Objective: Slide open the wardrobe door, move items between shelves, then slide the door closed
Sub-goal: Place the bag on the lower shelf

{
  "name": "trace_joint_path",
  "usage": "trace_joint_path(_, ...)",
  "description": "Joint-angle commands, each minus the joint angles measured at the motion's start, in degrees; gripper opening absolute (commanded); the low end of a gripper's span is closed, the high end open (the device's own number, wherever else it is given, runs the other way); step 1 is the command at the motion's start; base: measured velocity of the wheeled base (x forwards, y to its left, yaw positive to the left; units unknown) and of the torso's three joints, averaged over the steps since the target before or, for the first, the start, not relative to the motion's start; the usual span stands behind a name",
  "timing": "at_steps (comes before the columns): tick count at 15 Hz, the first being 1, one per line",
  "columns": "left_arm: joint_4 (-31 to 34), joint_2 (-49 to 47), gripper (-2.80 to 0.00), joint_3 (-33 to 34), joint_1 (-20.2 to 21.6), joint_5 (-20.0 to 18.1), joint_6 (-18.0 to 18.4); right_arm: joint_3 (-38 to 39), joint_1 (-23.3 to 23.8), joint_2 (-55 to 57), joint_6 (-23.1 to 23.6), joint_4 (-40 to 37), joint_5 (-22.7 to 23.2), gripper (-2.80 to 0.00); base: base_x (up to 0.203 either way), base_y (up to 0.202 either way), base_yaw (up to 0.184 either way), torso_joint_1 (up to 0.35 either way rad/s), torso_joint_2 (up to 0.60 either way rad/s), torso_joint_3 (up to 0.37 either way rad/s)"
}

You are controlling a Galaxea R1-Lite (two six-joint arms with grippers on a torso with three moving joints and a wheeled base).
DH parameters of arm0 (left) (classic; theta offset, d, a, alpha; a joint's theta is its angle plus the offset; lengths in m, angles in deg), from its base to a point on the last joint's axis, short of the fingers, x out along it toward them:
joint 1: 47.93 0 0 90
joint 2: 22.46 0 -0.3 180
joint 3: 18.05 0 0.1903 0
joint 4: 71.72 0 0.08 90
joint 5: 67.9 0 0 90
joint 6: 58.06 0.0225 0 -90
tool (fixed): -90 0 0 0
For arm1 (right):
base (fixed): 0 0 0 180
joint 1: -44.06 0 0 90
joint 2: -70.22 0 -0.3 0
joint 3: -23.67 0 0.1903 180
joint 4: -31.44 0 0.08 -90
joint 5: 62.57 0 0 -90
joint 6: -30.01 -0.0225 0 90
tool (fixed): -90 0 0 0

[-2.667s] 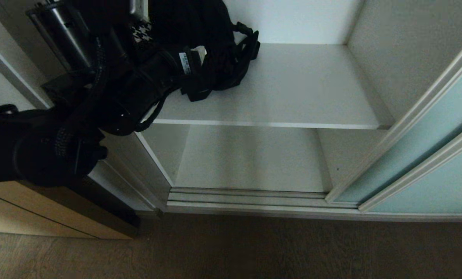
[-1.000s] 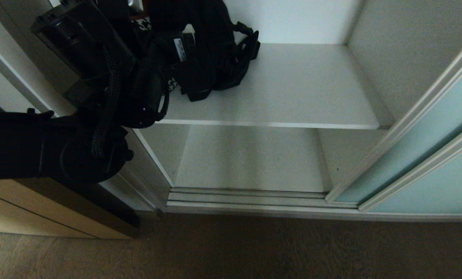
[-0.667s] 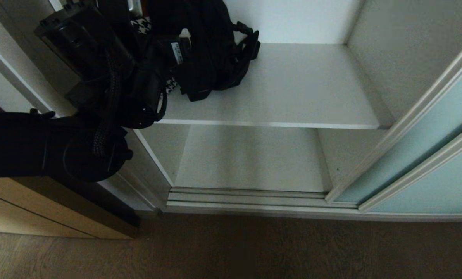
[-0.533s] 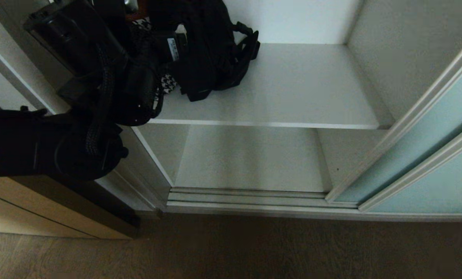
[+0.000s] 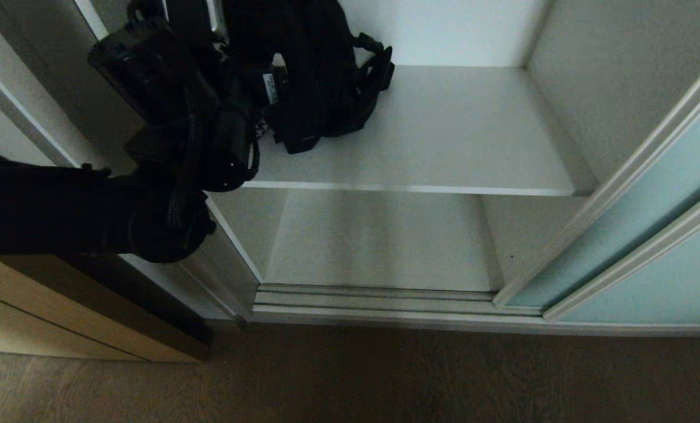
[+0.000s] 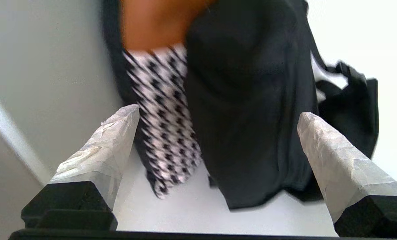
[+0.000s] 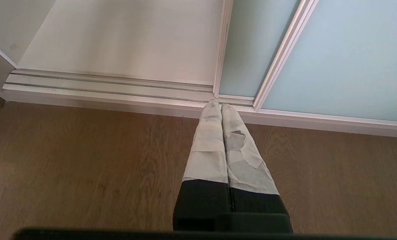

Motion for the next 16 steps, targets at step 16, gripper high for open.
trace_joint_path(16, -3.8, -25.7, 0.0, -31.8, 5.1, -1.6, 0.5, 0.0, 0.0, -0.1, 0.0, 0.0, 0.0, -2.8, 0.0, 0.0, 0.0, 0.0, 0.0, 0.0)
